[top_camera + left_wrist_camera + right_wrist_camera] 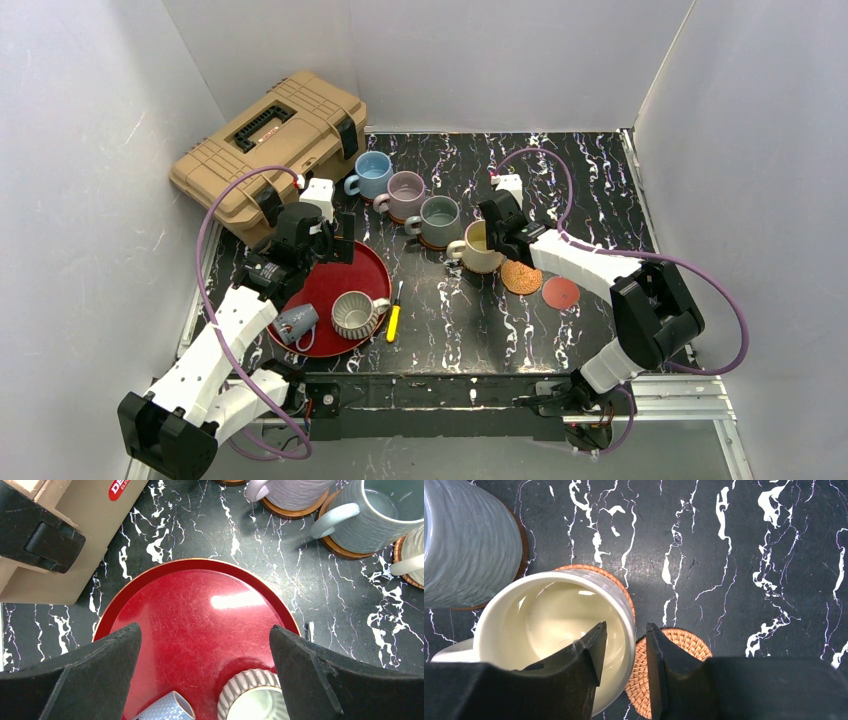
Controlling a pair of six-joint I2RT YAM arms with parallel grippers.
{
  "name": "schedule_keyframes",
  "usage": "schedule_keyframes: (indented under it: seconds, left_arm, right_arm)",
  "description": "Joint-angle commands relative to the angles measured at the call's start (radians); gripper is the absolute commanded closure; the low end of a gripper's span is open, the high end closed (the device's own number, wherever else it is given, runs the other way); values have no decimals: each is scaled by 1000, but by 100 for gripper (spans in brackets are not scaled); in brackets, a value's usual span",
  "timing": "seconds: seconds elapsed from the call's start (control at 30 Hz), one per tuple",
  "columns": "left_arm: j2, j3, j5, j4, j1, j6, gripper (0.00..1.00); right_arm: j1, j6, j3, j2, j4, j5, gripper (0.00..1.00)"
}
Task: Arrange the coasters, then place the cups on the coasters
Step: Place the cup on the coaster.
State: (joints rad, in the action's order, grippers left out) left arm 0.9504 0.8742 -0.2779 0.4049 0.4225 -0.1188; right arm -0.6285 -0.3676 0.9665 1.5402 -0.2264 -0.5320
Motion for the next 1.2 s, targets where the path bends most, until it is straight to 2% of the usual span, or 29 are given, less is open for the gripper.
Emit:
schedule_keyframes:
  seconds: [0.0, 0.13, 0.3, 0.67, 0.77, 0.87, 1.03, 1.17]
  left_arm:
    - [-7, -1, -10, 15, -4, 8, 2]
    - [-7, -1, -8, 15, -4, 8, 2]
    - [-4, -1, 9, 14, -4, 2, 2]
    - [0, -4, 140, 49, -4, -96, 2]
    - [-27, 1, 162, 116, -9, -142, 2]
    - [-18, 60, 230, 289, -35, -178, 2]
    - [30, 157, 363, 505, -51, -50, 2]
    - [33, 147, 442, 525, -51, 58, 3]
  right_arm:
    - [3, -10, 14, -9, 36, -15, 55]
    - [3, -10, 25, -13, 25, -12, 49]
    - [3, 1, 52, -29, 0, -10, 35]
    - [3, 30, 84, -144, -83, 64, 14]
    - [4, 36, 101, -192, -123, 97, 6]
    - [25, 46, 103, -248, -148, 136, 2]
    - [134, 55, 64, -324, -149, 307, 1]
    - [245, 40, 6, -380, -116, 486, 2]
